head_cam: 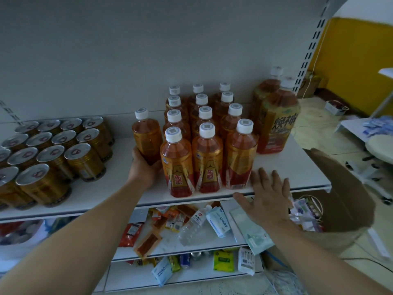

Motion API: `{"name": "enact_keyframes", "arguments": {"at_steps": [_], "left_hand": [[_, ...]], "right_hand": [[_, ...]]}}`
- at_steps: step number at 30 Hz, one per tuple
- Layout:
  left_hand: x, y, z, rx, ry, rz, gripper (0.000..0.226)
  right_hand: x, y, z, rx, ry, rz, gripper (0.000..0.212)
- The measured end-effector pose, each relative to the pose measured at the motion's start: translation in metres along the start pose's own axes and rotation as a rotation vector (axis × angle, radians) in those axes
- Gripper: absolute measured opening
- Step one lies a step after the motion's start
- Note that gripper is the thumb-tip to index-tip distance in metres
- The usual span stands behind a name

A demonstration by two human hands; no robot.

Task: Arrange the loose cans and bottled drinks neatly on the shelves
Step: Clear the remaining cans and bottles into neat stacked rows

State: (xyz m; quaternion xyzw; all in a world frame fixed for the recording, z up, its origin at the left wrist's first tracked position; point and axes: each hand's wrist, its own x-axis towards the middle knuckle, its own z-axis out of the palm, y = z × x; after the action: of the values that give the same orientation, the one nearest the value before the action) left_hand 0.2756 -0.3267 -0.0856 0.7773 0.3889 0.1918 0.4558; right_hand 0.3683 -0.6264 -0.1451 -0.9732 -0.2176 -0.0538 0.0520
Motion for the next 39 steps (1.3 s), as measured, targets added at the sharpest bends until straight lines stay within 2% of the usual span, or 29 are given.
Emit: {"name": "enact_keyframes", "arguments": {"at_steps": [5, 9, 14, 22, 25, 29, 37, 39], "left_hand": [[0.014, 0.018, 0.002, -0.061, -0.027, -0.016, 0.058], [0.029, 0.021, -0.008, 0.006, -0.080, 0.021, 0.075], [0.025, 0.015, -0.003, 0.007, -0.046, 0.017, 0.058], [0.036, 0.019, 0.005, -0.106, -0.055, 0.029, 0.081], [0.045, 0.011, 0.006, 0.025, -0.050, 0.101, 0.062], [0.059, 0.003, 0.009, 0.088, -0.035, 0.156, 0.058], [0.075, 0.010, 0.015, -0.010, -0.047, 0.166, 0.055], [0.082, 0.011, 0.017, -0.011, -0.053, 0.159, 0.048]], "right_hand": [[0.002, 0.002, 0.002, -0.030, 0.018, 0.009, 0.103], [0.003, 0.002, 0.002, -0.033, 0.014, 0.006, 0.098], [0.001, 0.000, 0.000, -0.003, 0.036, 0.009, 0.092], [0.001, 0.001, 0.003, 0.011, 0.069, 0.021, 0.093], [0.001, 0.001, 0.005, 0.002, 0.074, 0.025, 0.094], [0.001, 0.001, 0.005, -0.004, 0.085, 0.031, 0.093], [0.001, 0.001, 0.007, -0.029, 0.074, 0.035, 0.092], [0.002, 0.002, 0.007, -0.033, 0.074, 0.034, 0.091]]}}
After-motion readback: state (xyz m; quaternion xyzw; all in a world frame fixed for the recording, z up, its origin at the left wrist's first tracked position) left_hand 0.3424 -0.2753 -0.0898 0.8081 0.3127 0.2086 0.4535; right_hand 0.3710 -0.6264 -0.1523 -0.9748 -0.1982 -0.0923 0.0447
